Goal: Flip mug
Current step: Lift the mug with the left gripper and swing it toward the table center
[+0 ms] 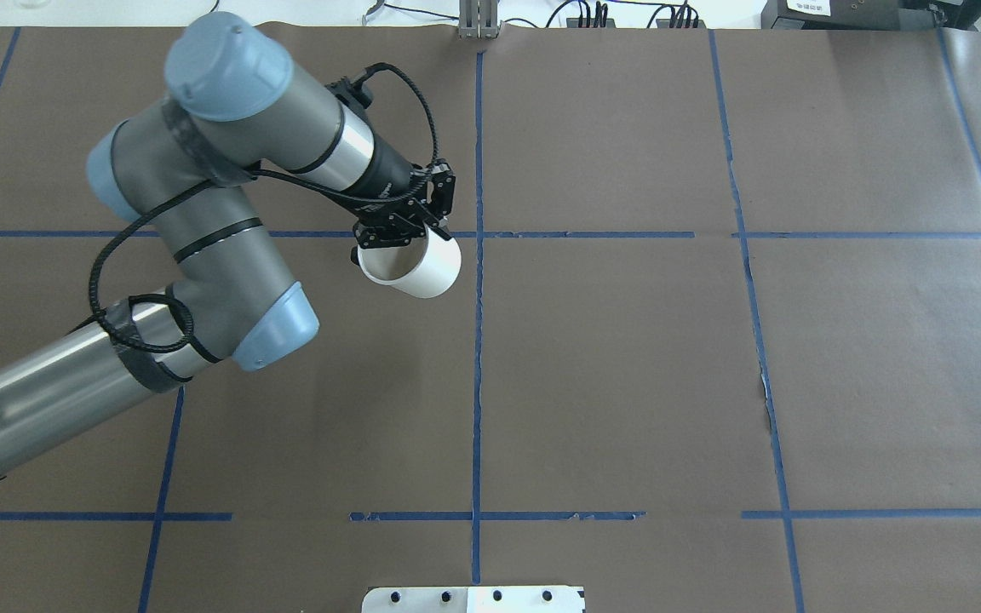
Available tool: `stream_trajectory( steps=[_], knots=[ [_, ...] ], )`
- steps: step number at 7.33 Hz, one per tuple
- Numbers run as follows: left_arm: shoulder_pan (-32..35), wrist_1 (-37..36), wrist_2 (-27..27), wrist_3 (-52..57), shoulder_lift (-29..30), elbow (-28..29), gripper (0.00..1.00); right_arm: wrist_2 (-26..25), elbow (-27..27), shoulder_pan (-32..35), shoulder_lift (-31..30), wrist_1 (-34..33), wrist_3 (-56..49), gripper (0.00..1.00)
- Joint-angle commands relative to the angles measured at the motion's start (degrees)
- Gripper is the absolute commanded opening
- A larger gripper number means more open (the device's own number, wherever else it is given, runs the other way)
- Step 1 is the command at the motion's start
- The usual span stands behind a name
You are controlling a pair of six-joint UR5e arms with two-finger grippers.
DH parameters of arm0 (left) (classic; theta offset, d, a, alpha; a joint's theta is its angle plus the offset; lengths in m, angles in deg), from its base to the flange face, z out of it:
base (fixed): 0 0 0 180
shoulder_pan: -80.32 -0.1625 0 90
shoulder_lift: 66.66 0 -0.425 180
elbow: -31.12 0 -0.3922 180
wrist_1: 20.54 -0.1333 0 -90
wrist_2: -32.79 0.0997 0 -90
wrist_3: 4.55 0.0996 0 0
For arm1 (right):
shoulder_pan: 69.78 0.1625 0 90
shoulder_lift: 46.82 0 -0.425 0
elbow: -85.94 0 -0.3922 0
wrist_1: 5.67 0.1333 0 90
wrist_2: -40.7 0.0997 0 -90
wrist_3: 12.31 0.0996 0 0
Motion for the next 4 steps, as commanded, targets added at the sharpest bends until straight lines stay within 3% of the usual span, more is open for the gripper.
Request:
stream_trajectory(
  steps=[1,2,4],
  knots=[
    [-5.78,-9.67,7.93,3.28,10.43,11.83,0.0,0.0,0.0,0.0,0.0,0.0,0.0,1.0],
    [-7.28,-9.78,8.04,3.3,12.4,16.16,0.0,0.0,0.0,0.0,0.0,0.0,0.0,1.0],
    [-9.92,-9.86,8.3,3.38,12.24,16.47,0.0,0.0,0.0,0.0,0.0,0.0,0.0,1.0]
  ],
)
